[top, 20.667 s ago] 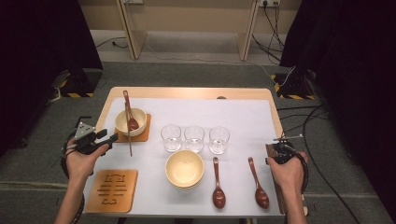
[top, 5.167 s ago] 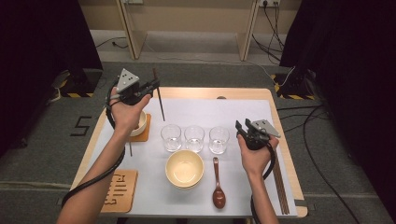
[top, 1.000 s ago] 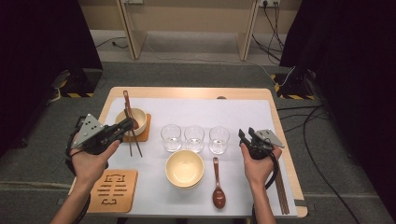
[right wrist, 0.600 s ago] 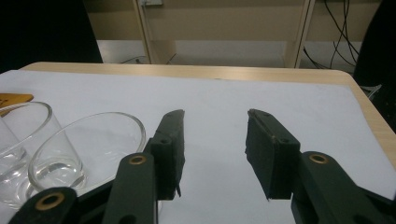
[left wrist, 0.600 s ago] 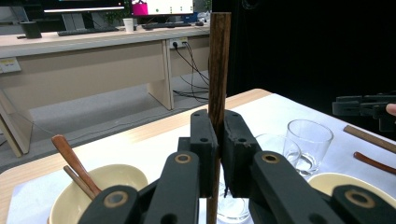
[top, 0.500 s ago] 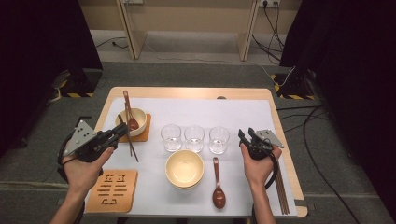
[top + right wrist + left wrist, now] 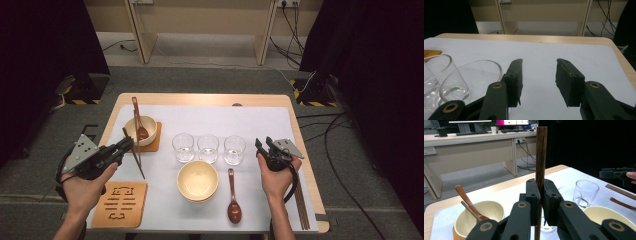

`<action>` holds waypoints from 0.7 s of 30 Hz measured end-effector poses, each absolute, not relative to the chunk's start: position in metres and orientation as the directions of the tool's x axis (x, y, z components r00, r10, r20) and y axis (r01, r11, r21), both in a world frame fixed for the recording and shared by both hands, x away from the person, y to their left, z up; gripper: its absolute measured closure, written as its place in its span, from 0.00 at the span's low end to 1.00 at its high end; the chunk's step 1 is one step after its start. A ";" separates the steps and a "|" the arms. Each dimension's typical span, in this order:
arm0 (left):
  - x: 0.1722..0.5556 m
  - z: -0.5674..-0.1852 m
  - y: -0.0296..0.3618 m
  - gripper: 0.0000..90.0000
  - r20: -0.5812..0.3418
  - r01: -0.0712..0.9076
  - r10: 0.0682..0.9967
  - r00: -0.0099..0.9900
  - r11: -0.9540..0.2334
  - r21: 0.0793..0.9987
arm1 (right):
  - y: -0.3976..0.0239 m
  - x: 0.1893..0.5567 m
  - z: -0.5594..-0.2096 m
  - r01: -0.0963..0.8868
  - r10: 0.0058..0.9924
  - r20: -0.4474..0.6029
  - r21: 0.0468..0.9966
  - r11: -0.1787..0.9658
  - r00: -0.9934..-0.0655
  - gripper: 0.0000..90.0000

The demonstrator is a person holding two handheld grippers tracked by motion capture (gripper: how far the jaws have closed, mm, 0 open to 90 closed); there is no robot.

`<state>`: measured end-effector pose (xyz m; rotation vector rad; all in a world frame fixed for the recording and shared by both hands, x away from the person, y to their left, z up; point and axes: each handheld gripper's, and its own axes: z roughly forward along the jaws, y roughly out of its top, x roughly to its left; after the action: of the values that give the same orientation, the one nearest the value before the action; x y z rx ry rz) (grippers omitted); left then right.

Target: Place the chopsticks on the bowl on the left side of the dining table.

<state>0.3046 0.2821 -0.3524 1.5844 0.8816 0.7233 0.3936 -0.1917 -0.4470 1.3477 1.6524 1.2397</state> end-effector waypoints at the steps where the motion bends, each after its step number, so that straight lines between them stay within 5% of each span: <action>1: 0.303 -0.353 0.283 0.93 -0.004 0.161 0.848 0.531 -0.096 0.982 | -0.192 0.394 -0.447 0.338 0.966 0.073 0.941 0.016 -0.248 0.64; 21: 0.317 -0.354 0.307 0.93 -0.030 0.195 0.885 0.465 -0.069 0.978 | -0.192 0.392 -0.445 0.333 0.967 0.072 0.943 0.014 -0.245 0.63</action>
<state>0.3168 0.3075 -0.3536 1.5631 0.9706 0.7491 0.3923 -0.1924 -0.4455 1.3485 1.6432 1.2423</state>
